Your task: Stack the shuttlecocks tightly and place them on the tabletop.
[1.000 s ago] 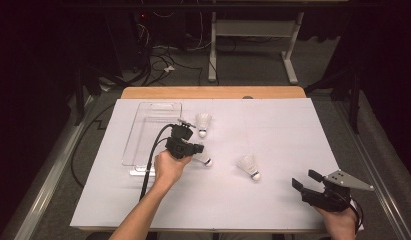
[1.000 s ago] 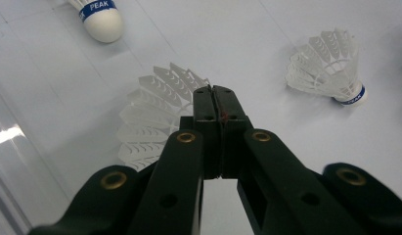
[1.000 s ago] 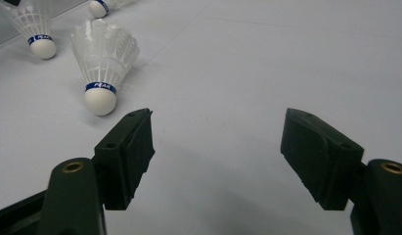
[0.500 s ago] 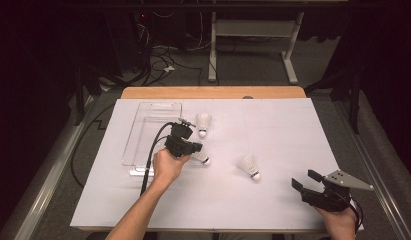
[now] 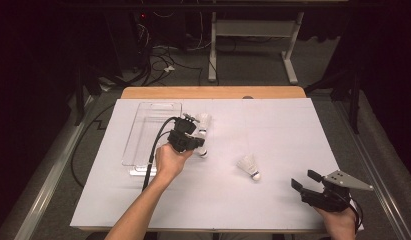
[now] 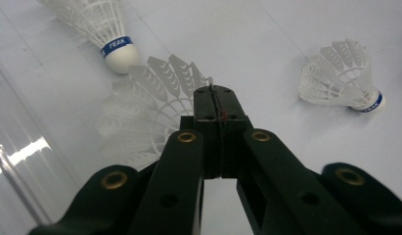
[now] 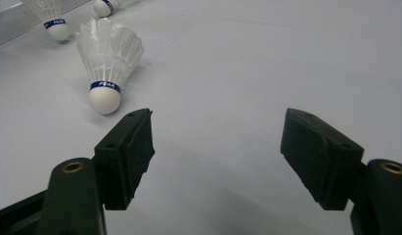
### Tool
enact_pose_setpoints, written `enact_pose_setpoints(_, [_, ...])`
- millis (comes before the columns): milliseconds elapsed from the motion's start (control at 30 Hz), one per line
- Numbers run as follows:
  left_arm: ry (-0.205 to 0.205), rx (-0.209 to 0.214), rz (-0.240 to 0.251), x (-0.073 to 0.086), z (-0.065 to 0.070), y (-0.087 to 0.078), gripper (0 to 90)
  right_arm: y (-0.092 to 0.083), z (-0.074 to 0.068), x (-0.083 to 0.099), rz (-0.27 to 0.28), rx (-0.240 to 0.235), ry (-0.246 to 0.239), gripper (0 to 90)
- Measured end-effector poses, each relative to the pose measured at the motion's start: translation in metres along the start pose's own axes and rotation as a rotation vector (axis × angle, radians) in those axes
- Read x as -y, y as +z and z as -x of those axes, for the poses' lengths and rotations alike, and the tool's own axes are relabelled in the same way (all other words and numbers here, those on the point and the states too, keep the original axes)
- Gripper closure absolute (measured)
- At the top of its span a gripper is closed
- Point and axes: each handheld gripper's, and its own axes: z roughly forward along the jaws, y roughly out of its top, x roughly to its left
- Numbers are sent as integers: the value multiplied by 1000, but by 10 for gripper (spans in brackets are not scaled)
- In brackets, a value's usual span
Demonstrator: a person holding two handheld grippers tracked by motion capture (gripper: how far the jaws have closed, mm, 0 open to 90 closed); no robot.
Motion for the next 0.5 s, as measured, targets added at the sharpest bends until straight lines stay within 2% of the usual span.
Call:
enact_pose_setpoints(333, [31,-57,-7,-13,0,-1,896,1,1,0,-3,-8,-1,282])
enact_pose_setpoints(500, [27,-69,0,-18,-3,-3,895,0,1,0,1,-9,-1,282])
